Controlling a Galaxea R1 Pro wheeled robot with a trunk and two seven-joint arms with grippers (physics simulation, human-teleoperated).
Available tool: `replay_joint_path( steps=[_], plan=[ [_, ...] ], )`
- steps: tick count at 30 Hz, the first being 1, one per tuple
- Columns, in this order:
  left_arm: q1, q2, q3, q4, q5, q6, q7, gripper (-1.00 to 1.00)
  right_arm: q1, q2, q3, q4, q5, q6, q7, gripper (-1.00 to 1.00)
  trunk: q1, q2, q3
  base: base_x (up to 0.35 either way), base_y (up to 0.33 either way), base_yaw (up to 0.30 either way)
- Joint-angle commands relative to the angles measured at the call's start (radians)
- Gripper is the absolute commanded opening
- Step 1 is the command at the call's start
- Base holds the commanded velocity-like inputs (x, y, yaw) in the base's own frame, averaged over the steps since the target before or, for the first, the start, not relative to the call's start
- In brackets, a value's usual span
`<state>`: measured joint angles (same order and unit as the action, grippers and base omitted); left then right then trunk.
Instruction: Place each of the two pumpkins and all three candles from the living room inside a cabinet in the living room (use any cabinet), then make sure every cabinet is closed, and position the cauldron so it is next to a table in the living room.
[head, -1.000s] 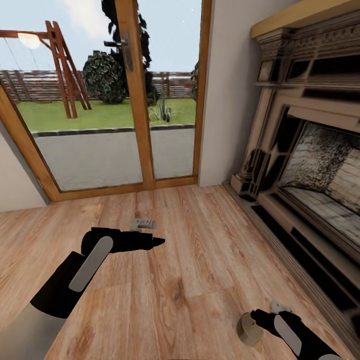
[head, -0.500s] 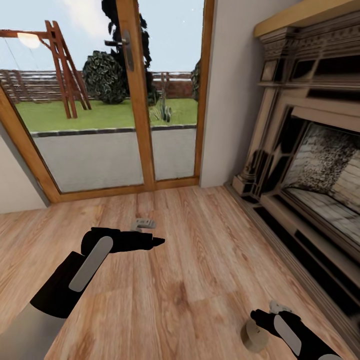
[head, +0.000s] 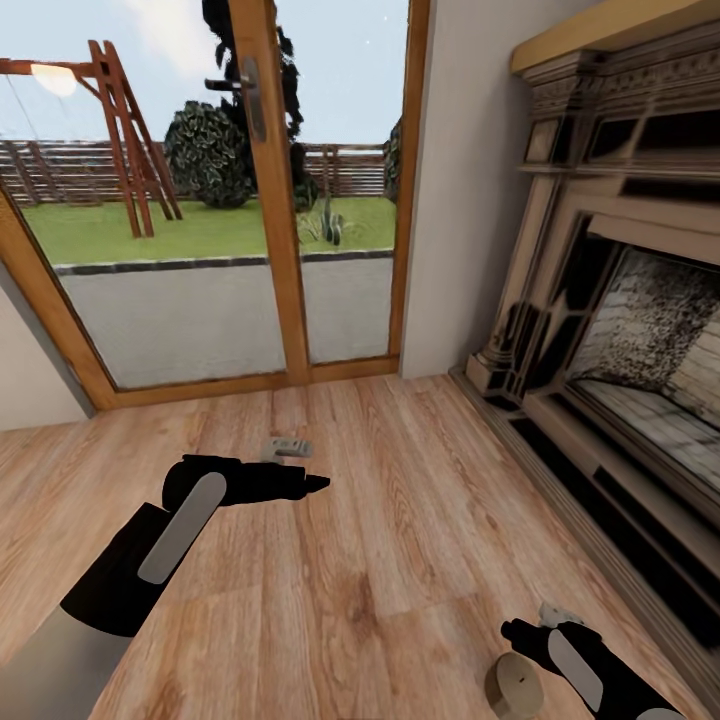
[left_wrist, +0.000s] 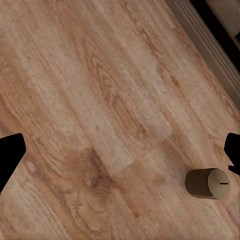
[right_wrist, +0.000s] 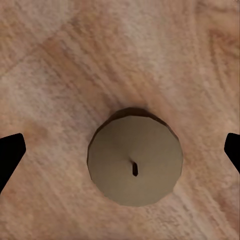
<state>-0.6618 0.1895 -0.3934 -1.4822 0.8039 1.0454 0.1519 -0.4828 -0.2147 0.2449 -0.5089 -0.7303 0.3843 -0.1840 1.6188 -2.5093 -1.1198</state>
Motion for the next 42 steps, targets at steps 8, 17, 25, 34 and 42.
replay_joint_path(
  steps=[8,17,25,34,42],
  plan=[
    [-0.001,0.001,-0.001,-0.003,0.010,0.002,0.011,1.00,0.000,-0.002,0.008,-0.002,-0.011,0.002,-0.009,1.00,0.000,0.000,-0.001,0.014,-0.006,0.000],
    [-0.001,0.001,-0.001,-0.006,0.011,0.002,0.010,1.00,0.000,-0.004,0.007,-0.002,-0.011,0.002,-0.011,1.00,0.004,-0.002,-0.036,0.001,-0.001,0.000],
    [0.002,0.002,-0.002,-0.045,0.012,0.002,0.009,1.00,-0.037,-0.009,0.004,0.007,-0.012,0.001,-0.011,1.00,0.008,-0.004,-0.067,0.000,0.000,0.000],
    [0.004,0.002,-0.002,-0.057,0.021,0.002,0.009,1.00,-0.097,-0.001,0.005,0.012,-0.010,0.002,-0.039,1.00,0.009,-0.005,-0.082,0.000,0.000,0.000],
    [0.004,0.002,-0.002,-0.057,0.025,0.002,0.009,1.00,-0.104,0.002,0.006,0.033,-0.010,0.002,-0.064,1.00,0.013,-0.007,-0.113,0.000,0.000,0.000]
  ],
)
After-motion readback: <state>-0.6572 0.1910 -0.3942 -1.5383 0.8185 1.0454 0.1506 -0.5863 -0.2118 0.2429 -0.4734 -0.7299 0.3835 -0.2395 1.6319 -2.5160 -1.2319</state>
